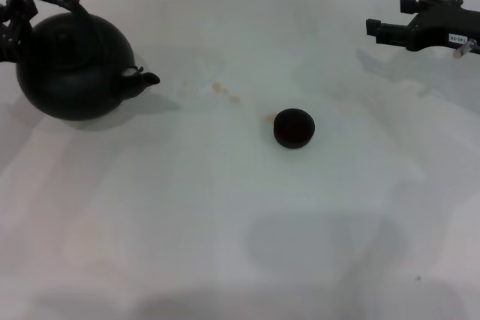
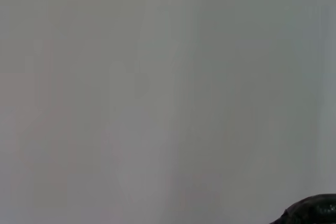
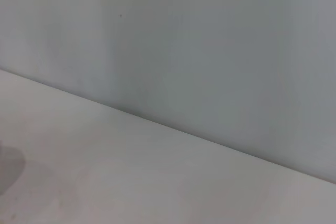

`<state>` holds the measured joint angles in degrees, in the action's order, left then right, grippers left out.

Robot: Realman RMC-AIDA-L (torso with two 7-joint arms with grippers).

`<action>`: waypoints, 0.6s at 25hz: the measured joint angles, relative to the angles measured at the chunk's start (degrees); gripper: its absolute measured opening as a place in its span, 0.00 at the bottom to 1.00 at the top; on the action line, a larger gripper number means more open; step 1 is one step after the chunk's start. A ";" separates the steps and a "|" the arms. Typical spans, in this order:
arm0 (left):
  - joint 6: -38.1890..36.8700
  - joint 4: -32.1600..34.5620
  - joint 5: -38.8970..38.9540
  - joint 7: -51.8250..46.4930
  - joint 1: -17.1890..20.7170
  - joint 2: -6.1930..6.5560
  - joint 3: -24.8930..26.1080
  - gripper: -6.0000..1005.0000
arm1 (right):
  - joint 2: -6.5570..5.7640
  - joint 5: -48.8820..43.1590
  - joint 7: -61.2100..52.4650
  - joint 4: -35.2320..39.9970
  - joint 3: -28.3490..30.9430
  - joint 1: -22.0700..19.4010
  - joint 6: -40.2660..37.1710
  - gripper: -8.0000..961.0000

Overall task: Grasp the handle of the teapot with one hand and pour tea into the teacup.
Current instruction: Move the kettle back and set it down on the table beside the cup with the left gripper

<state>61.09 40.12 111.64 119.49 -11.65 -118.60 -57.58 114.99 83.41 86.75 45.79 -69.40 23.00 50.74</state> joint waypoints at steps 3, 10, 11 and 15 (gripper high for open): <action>1.44 -3.76 0.01 1.89 -1.25 0.11 2.36 0.12 | 0.05 0.00 0.00 -0.10 -0.02 0.02 0.03 0.88; 2.69 -7.29 0.16 4.19 -1.84 -0.06 3.35 0.12 | 0.06 0.00 0.00 -0.64 0.01 0.03 0.15 0.88; 2.60 -7.76 0.36 4.39 -1.87 -0.08 3.36 0.12 | 0.06 -0.01 0.00 -0.64 -0.01 0.02 0.15 0.88; 2.15 -9.92 1.58 5.15 -2.06 -0.13 3.41 0.12 | 0.15 0.00 0.00 -0.72 -0.07 -0.05 0.13 0.88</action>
<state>63.23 30.20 113.22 124.64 -13.72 -118.73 -54.17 115.13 83.41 86.75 45.07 -69.46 22.95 50.87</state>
